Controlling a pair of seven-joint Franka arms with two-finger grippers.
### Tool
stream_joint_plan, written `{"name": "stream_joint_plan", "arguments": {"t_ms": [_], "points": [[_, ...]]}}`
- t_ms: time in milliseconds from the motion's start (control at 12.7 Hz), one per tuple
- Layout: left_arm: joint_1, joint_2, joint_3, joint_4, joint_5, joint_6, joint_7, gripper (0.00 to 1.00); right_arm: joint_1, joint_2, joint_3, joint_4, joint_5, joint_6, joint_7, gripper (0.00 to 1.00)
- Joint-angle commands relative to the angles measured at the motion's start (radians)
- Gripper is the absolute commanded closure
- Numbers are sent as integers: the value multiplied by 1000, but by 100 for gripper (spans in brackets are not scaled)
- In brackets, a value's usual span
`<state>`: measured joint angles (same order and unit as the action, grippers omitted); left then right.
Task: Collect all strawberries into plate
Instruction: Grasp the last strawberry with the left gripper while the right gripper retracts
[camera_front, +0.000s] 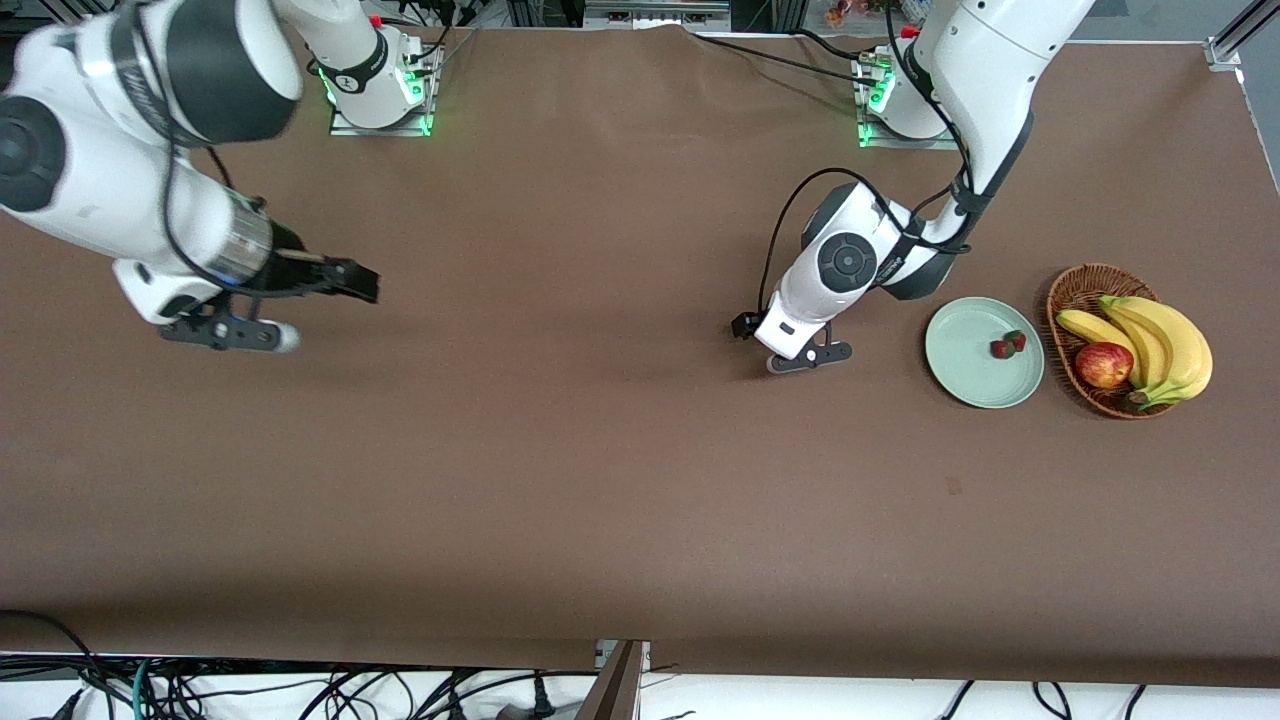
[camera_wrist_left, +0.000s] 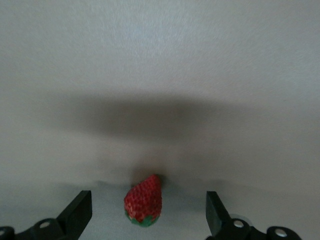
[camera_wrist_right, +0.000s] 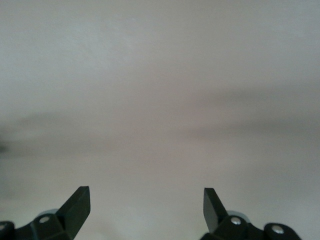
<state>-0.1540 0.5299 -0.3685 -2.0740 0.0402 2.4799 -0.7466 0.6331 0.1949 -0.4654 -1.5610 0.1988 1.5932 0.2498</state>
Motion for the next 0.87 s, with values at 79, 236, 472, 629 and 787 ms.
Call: {"name": "stream_joint_plan", "arguments": {"t_ms": [79, 236, 472, 629, 787], "points": [[-1, 5, -4, -2, 32, 2, -54, 6, -292, -193, 292, -146, -111, -13, -70, 0], [-2, 4, -4, -5, 37, 1, -71, 46, -352, -253, 323, -195, -116, -13, -101, 0], [-1, -1, -6, -8, 38, -12, -76, 74, -400, -262, 360, -189, -134, -13, -150, 0], [-1, -7, -7, 15, 37, -65, -74, 78, -398, -259, 360, -182, -145, -12, -156, 0], [11, -25, 8, 121, 29, -209, -51, 78, -400, -250, 361, -163, -156, -12, -155, 0]]}}
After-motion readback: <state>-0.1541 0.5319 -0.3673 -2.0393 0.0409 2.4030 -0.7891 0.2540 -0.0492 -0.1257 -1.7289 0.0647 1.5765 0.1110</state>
